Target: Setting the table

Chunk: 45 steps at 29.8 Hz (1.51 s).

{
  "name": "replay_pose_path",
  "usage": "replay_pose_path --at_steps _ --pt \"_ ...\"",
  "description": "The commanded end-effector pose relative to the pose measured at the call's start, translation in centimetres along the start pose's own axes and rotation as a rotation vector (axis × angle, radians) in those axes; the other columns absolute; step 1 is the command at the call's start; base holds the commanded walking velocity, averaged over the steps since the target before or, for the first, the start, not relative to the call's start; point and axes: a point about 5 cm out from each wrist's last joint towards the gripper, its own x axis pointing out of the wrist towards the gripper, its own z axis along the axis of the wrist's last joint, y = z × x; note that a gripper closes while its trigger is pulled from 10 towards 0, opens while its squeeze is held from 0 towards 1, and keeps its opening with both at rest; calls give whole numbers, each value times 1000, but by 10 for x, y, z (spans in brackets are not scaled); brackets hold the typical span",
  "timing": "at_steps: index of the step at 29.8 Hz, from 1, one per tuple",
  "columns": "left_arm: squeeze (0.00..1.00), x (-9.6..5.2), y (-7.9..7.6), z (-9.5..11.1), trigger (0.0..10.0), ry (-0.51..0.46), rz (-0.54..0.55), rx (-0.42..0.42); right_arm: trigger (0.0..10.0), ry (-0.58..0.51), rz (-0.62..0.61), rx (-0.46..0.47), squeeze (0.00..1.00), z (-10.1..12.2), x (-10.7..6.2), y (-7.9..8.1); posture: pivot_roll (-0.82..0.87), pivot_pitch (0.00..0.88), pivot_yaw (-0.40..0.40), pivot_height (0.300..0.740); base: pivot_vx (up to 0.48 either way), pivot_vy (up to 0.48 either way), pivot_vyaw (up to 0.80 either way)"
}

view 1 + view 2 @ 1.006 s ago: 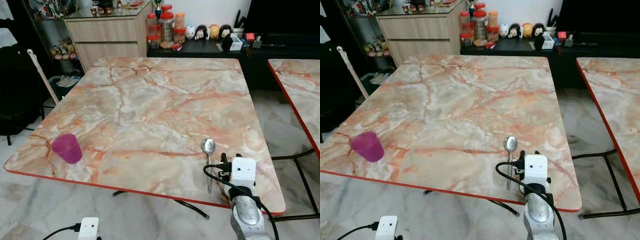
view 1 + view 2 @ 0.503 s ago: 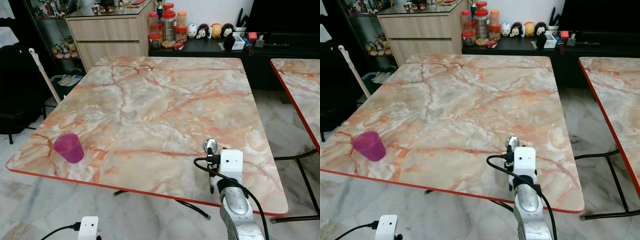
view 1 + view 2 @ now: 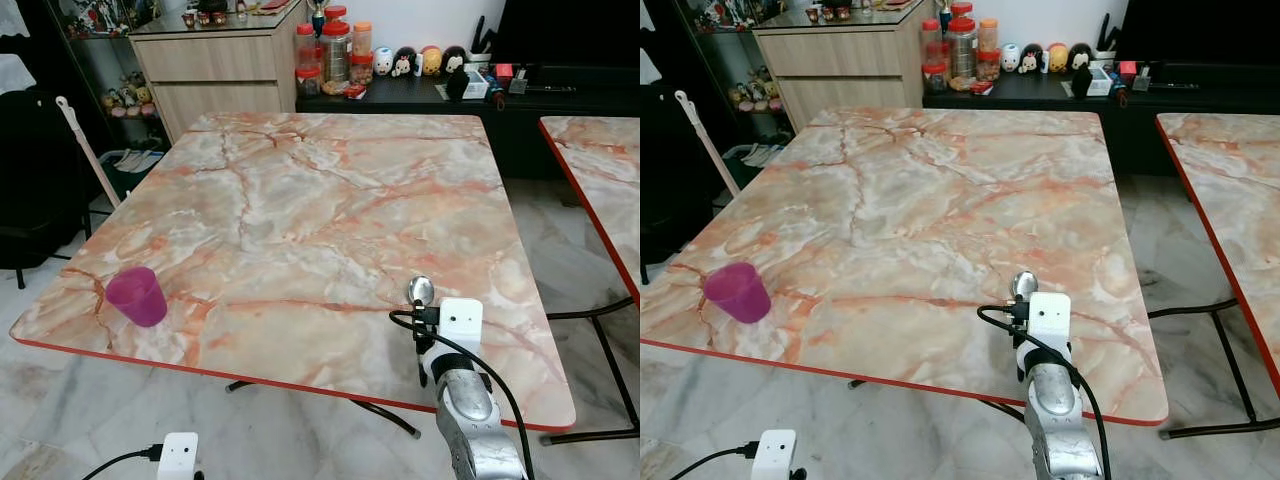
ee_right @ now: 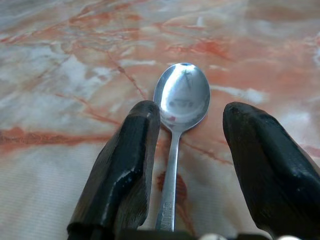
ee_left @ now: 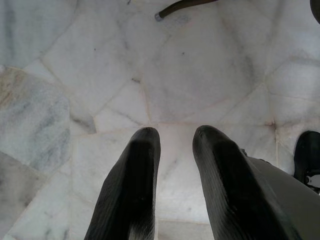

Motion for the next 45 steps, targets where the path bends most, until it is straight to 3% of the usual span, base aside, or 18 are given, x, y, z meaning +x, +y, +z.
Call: replay_pose_path --at_steps 1,12,34,35,45 --pt "0 0 0 -2 10000 10 4 4 10000 20 11 19 0 0 3 3 1 12 49 740 0 0 0" --pt "0 -1 1 -5 10000 19 5 2 10000 81 8 75 0 -6 6 6 8 19 52 740 0 0 0" --pt "0 -1 -5 -7 10000 40 -23 8 9961 210 1 34 0 -18 10 6 2 0 41 740 0 0 0" --pt "0 -1 -5 -7 10000 40 -22 8 0 215 1 29 0 -19 10 6 4 0 39 740 0 0 0" --pt "0 -2 -8 -11 10000 51 -27 3 0 227 12 15 0 -20 10 7 5 1 31 740 0 0 0"
